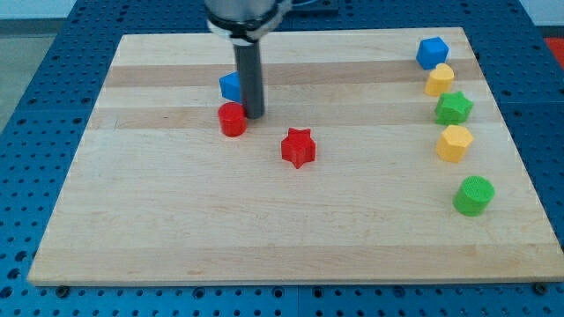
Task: Move blue triangle towards blue cube
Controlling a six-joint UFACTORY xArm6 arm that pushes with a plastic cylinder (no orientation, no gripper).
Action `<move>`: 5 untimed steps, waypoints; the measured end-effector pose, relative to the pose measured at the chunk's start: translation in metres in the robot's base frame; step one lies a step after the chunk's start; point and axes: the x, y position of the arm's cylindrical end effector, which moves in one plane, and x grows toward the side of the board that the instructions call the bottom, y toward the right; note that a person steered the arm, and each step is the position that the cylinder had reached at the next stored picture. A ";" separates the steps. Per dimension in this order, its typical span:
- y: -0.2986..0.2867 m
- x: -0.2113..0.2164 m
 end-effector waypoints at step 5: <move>0.103 -0.087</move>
